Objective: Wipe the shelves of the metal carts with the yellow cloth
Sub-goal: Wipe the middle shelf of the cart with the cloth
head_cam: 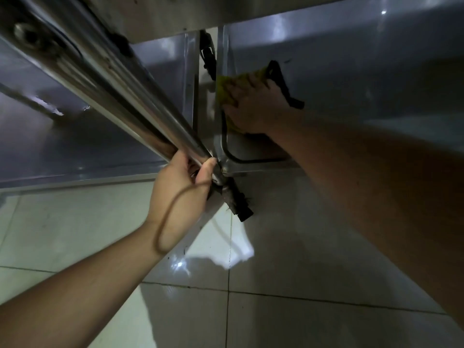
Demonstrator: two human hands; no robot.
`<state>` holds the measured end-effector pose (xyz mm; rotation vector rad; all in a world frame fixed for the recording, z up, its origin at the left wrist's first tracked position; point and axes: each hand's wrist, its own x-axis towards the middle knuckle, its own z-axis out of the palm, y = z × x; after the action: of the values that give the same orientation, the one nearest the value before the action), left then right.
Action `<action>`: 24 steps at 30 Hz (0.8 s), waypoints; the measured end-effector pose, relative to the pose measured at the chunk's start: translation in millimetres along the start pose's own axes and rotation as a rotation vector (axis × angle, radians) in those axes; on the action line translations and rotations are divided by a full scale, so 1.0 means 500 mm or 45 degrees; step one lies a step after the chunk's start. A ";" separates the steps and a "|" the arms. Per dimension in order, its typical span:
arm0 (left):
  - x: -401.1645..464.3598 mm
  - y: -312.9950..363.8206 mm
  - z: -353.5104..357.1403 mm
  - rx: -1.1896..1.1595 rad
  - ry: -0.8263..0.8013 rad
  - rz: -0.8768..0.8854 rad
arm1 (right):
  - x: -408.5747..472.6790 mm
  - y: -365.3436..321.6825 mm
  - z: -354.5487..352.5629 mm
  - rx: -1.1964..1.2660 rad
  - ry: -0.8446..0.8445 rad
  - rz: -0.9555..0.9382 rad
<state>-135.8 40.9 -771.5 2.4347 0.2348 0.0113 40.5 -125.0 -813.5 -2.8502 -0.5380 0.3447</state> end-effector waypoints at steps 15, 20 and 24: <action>-0.051 0.023 0.050 0.284 -0.547 -0.299 | -0.297 0.191 0.042 -0.205 0.138 0.118; -0.065 0.088 0.081 0.291 -0.608 -0.046 | -0.335 0.285 0.026 -0.307 0.059 0.117; -0.025 0.138 0.142 0.398 -0.491 0.313 | -0.338 0.278 0.022 -0.170 0.101 0.198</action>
<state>-131.9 -58.3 -781.6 2.6964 -0.2543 -0.4093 -69.7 -313.5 -828.0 -3.0285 -0.3373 0.2277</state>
